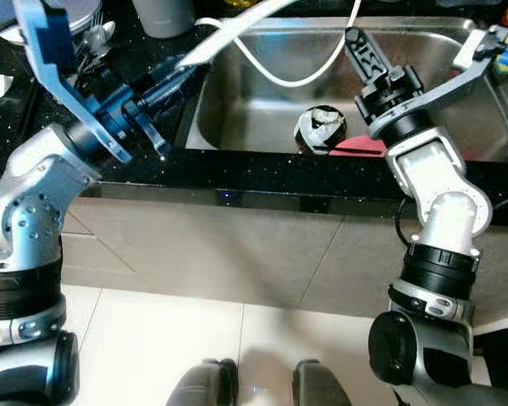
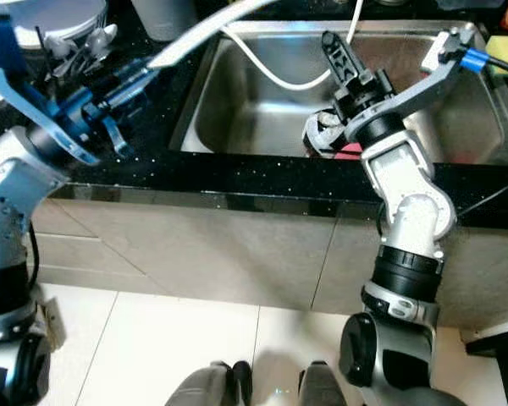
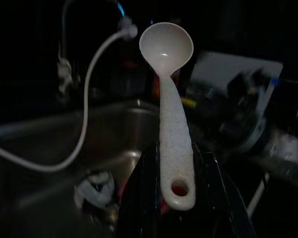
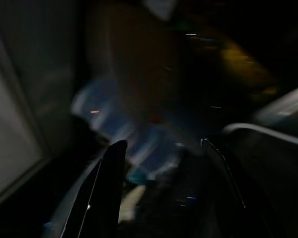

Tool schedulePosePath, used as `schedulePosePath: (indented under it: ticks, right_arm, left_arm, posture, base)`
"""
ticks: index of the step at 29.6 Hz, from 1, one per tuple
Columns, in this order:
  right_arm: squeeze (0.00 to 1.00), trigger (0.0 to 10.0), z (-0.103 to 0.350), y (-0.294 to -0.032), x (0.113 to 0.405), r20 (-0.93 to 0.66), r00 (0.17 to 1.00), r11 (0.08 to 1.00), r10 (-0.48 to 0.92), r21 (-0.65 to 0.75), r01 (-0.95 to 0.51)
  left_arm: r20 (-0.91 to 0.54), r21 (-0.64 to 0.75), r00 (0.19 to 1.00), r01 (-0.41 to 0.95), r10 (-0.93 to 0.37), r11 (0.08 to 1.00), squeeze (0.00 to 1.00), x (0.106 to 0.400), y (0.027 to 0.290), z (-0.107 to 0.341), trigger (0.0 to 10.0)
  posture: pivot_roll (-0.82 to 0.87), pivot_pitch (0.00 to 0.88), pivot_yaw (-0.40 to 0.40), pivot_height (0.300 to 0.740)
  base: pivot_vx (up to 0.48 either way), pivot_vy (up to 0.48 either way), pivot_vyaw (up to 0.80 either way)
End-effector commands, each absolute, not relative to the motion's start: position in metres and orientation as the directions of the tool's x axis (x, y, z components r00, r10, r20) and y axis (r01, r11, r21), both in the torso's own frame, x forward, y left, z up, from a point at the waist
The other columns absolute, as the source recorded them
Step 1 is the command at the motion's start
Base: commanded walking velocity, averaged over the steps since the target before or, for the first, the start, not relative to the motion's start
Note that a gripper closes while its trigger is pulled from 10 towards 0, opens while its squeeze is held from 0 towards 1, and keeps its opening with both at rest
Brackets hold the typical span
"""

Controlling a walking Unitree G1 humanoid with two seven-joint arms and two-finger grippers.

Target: Kitchen organization

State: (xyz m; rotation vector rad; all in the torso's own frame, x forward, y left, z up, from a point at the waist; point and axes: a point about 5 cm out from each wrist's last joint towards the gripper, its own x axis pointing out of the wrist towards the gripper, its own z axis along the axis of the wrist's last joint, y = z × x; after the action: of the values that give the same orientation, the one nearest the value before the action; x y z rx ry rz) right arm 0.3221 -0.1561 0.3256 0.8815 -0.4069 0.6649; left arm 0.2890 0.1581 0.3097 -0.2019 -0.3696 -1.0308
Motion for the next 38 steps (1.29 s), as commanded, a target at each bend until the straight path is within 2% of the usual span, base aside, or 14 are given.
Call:
schedulePosePath:
  ticks: [1, 9, 11, 13, 14, 18, 31, 32, 33, 34, 35, 36, 38]
  right_arm:
    - [0.00, 10.0, 0.334, -0.146, 0.313, 0.624, 0.660, 0.394, 0.417, 0.531, -0.750]
    - [0.00, 10.0, 0.339, -0.138, 0.305, 0.645, 0.611, 0.359, 0.460, 0.494, -0.792]
    - [0.00, 10.0, 0.339, -0.132, 0.300, 0.638, 0.580, 0.336, 0.507, 0.473, -0.814]
    - [0.00, 10.0, 0.336, -0.126, 0.298, 0.616, 0.578, 0.351, 0.535, 0.460, -0.815]
    - [0.00, 10.0, 0.331, -0.117, 0.297, 0.566, 0.584, 0.392, 0.582, 0.434, -0.811]
    - [0.00, 10.0, 0.325, -0.105, 0.297, 0.529, 0.586, 0.403, 0.614, 0.427, -0.809]
    - [0.00, 10.0, 0.324, -0.103, 0.302, 0.527, 0.614, 0.400, 0.587, 0.471, -0.786]
    - [0.00, 8.6, 0.324, -0.104, 0.303, 0.528, 0.617, 0.402, 0.583, 0.472, -0.785]
    - [0.00, 8.6, 0.324, -0.104, 0.303, 0.528, 0.617, 0.402, 0.583, 0.472, -0.785]
    - [0.00, 4.8, 0.324, -0.104, 0.304, 0.529, 0.626, 0.409, 0.573, 0.478, -0.777]
    - [0.00, 4.8, 0.324, -0.104, 0.304, 0.529, 0.626, 0.409, 0.573, 0.478, -0.777]
    - [0.00, 4.3, 0.324, -0.105, 0.306, 0.527, 0.638, 0.417, 0.562, 0.486, -0.769]
    - [0.00, 4.0, 0.324, -0.105, 0.308, 0.526, 0.645, 0.421, 0.554, 0.492, -0.762]
  left_arm:
    - [0.377, 0.021, 0.459, 0.864, -0.805, 0.503, 0.00, 0.287, 0.159, 0.309, 10.0]
    - [0.380, -0.001, 0.451, 0.874, -0.808, 0.487, 0.00, 0.287, 0.154, 0.307, 10.0]
    - [0.377, -0.003, 0.445, 0.877, -0.812, 0.480, 0.00, 0.286, 0.151, 0.305, 10.0]
    - [0.383, -0.005, 0.441, 0.880, -0.812, 0.475, 0.00, 0.286, 0.149, 0.305, 10.0]
    - [0.397, -0.006, 0.430, 0.885, -0.811, 0.466, 0.00, 0.285, 0.147, 0.306, 10.0]
    - [0.412, -0.004, 0.418, 0.890, -0.810, 0.457, 0.00, 0.286, 0.143, 0.308, 10.0]
    - [0.421, -0.017, 0.422, 0.889, -0.803, 0.458, 0.00, 0.286, 0.138, 0.305, 10.0]
    - [0.418, -0.019, 0.422, 0.889, -0.804, 0.457, 0.00, 0.286, 0.137, 0.304, 10.0]
    - [0.418, -0.019, 0.422, 0.889, -0.804, 0.457, 0.00, 0.286, 0.137, 0.304, 10.0]
    - [0.417, -0.026, 0.419, 0.893, -0.807, 0.449, 0.00, 0.286, 0.136, 0.302, 10.0]
    - [0.417, -0.026, 0.419, 0.893, -0.807, 0.449, 0.00, 0.286, 0.136, 0.302, 10.0]
    - [0.416, -0.032, 0.411, 0.898, -0.811, 0.439, 0.00, 0.285, 0.133, 0.301, 10.0]
    - [0.414, -0.034, 0.409, 0.900, -0.813, 0.435, 0.00, 0.284, 0.131, 0.299, 10.0]
  posture:
    - [-0.09, 0.185, 0.102, 0.740]
    - [-0.09, 0.183, 0.101, 0.740]
    - [-0.09, 0.181, 0.098, 0.740]
    - [-0.09, 0.179, 0.095, 0.740]
    - [-0.09, 0.178, 0.095, 0.740]
    - [-0.09, 0.174, 0.094, 0.740]
    - [-0.09, 0.162, 0.090, 0.740]
    - [-0.09, 0.162, 0.090, 0.740]
    - [-0.09, 0.162, 0.090, 0.740]
    - [-0.09, 0.161, 0.090, 0.740]
    - [-0.09, 0.161, 0.090, 0.740]
    - [-0.09, 0.161, 0.090, 0.740]
    - [-0.09, 0.162, 0.090, 0.740]
  base:
    - [0.000, 0.000, 0.00]
    - [0.000, 0.000, 0.00]
    - [0.000, 0.000, 0.00]
    - [0.000, 0.000, 0.00]
    - [0.000, 0.000, 0.00]
    - [0.000, 0.000, 0.00]
    - [0.000, 0.000, 0.00]
    - [0.000, 0.000, 0.00]
    - [0.000, 0.000, 0.00]
    - [0.000, 0.000, 0.00]
    - [0.000, 0.000, 0.00]
    - [0.000, 0.000, 0.00]
    - [0.000, 0.000, 0.00]
